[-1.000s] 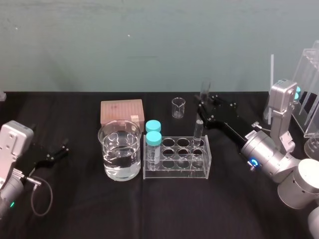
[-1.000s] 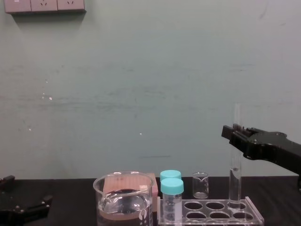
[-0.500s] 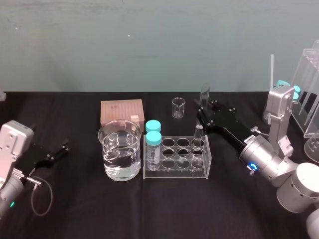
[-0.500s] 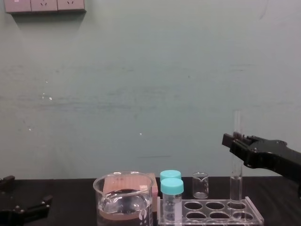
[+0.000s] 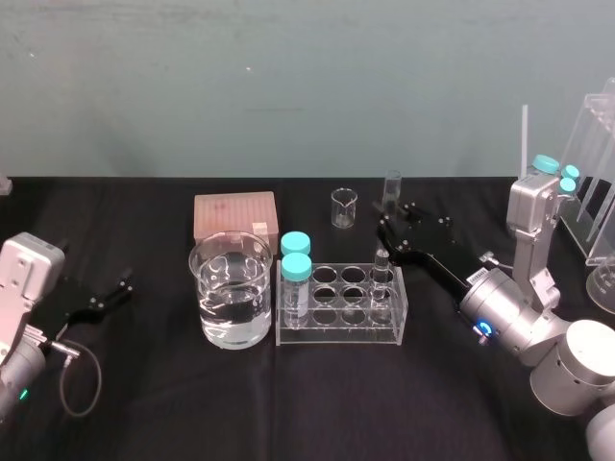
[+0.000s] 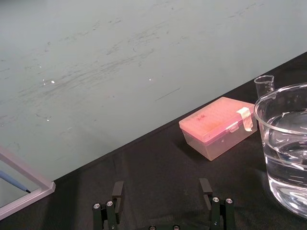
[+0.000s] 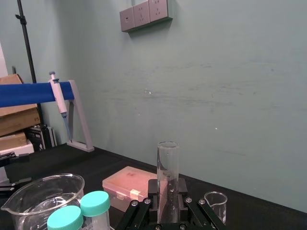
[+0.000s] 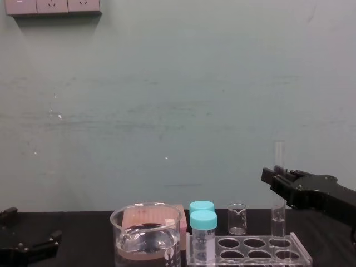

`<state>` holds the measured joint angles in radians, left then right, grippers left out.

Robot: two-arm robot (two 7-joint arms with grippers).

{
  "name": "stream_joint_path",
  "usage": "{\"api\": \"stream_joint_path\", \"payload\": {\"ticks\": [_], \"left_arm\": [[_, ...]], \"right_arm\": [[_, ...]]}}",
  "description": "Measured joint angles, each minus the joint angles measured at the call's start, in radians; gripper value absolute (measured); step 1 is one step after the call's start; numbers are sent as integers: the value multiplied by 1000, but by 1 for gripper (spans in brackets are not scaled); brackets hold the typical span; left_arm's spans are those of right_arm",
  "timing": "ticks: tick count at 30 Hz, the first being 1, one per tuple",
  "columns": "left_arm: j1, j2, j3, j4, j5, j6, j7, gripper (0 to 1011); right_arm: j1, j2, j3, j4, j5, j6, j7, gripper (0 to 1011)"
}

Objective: Hold the test tube with one hand and immerse one end into the beaker, then return it to the test tube rack.

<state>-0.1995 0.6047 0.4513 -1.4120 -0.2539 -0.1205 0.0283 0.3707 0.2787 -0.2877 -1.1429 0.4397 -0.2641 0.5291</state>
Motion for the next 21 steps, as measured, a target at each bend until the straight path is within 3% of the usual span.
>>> {"api": "stream_joint_path", "payload": {"ticks": [21], "left_arm": [[0, 0, 0, 0, 0, 0, 0, 1000]], "right_arm": [[1, -7, -1, 17, -2, 12, 1, 226]]}}
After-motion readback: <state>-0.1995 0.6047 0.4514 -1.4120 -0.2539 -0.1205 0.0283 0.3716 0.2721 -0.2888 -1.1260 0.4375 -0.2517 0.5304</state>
